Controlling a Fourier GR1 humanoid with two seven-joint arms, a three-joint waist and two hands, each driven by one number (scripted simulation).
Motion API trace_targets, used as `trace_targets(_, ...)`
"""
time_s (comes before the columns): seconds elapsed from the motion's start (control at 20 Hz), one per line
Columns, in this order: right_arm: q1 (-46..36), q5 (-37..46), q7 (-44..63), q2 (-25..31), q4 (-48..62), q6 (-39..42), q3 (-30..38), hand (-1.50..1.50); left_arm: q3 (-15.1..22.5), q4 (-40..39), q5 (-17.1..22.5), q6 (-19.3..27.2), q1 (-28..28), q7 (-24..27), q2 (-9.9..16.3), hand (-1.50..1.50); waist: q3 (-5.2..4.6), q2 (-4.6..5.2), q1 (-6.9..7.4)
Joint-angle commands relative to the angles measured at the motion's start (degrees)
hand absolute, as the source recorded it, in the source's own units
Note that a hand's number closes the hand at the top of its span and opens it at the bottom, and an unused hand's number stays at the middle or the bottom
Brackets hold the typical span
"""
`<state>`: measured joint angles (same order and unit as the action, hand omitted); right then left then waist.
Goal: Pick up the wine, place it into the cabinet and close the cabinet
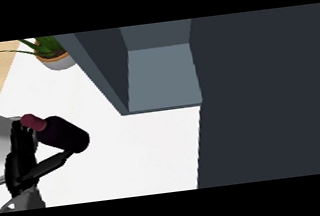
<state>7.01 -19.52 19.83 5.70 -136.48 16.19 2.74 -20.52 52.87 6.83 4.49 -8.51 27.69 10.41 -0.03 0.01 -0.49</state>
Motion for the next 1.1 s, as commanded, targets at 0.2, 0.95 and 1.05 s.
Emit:
trace_targets(0.2, 3.3, -5.5, 3.3, 0.3, -8.0, -0.2, 1.5, -1.5, -0.3, -13.3, 0.1, -1.8, -6.2, 5.0, 1.6, -1.5, 0.0, 0.0, -0.17)
trace_targets(0.95, 4.0, -4.3, 2.0, -0.1, -7.8, 0.6, 0.3, -1.5, -3.4, -33.5, 4.0, -11.0, -15.4, 15.3, 0.8, 1.5, -0.1, 0.21, -0.89)
trace_targets(1.05, 6.9, -2.6, -2.0, -1.1, -5.8, 3.1, -0.7, -1.5, -1.6, -35.5, 1.7, -9.8, -16.7, 16.5, 0.9, 1.5, -0.07, 0.21, -0.91)
